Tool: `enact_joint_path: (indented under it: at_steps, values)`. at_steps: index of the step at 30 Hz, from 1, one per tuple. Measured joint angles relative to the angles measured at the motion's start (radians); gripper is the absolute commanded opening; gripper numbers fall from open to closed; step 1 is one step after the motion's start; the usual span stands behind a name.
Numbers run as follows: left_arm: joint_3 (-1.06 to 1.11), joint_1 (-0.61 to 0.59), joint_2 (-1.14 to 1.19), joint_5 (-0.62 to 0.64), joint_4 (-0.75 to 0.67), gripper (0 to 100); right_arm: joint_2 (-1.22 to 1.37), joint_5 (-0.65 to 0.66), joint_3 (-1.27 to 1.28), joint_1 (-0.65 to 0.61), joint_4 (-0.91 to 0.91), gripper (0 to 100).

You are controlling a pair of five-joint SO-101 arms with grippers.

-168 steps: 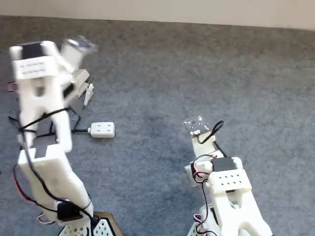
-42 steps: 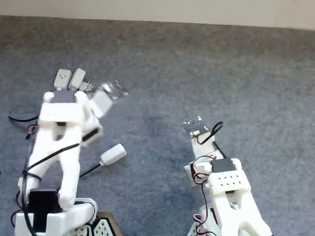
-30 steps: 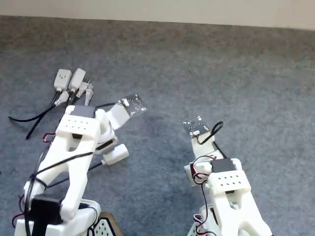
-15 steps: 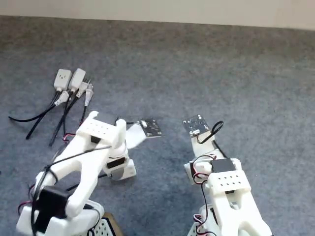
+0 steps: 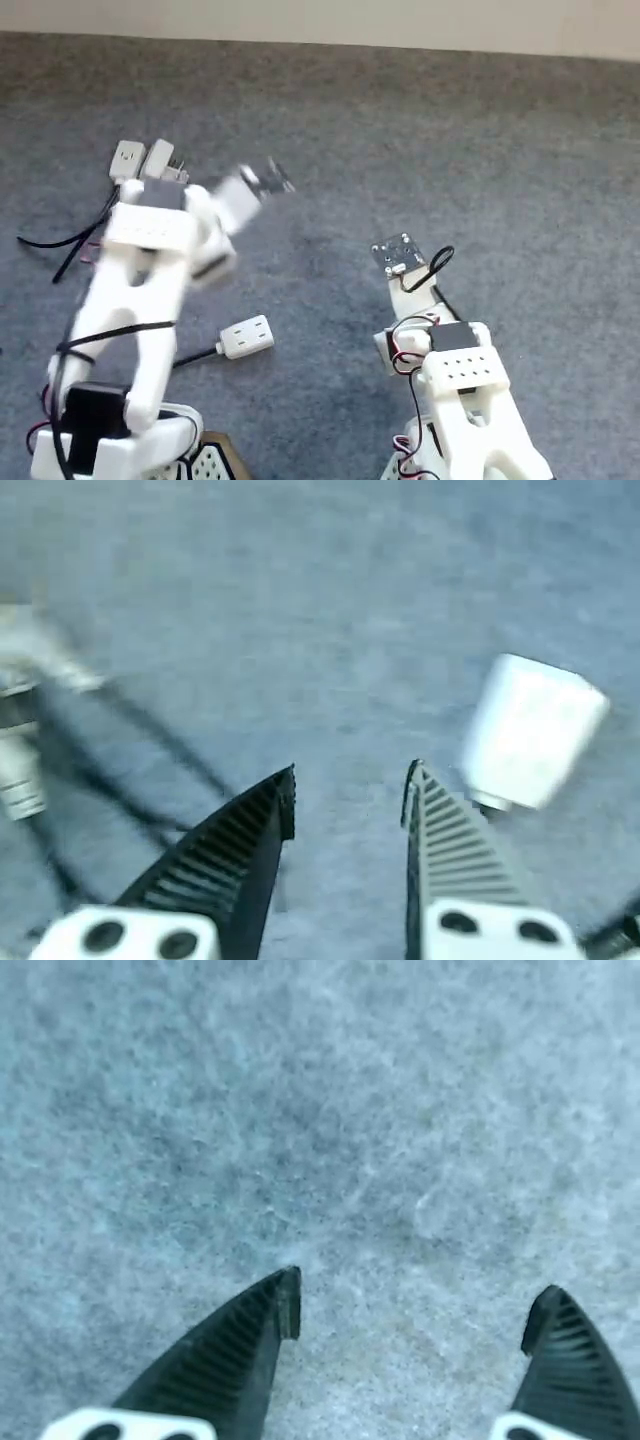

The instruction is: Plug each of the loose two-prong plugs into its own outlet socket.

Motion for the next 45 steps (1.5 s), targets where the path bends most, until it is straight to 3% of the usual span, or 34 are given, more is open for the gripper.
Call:
enact_joint_path:
  at_steps: [6, 10, 16, 26, 42, 45]
  values:
    - [-0.169, -0.256, 0.078, 0.184, -0.180, 19, 0.000, 0.000, 0.012, 0.000, 0.000, 34.2]
    - [-0.215, -0.308, 0.206, 0.258, -0.267, 19, 0.000, 0.000, 0.012, 0.000, 0.000, 34.2]
    - [-0.313, -0.310, 0.408, 0.290, -0.339, 19, 0.000, 0.000, 0.012, 0.000, 0.000, 34.2]
    - [-0.516, -0.293, 0.692, 0.350, -0.344, 19, 0.000, 0.000, 0.012, 0.000, 0.000, 34.2]
    - [-0.635, -0.206, 0.819, 0.393, -0.282, 19, 0.000, 0.000, 0.012, 0.000, 0.000, 34.2]
    - [-0.674, -0.196, 0.870, 0.393, -0.278, 10, 0.000, 0.000, 0.014, -0.008, 0.000, 34.2]
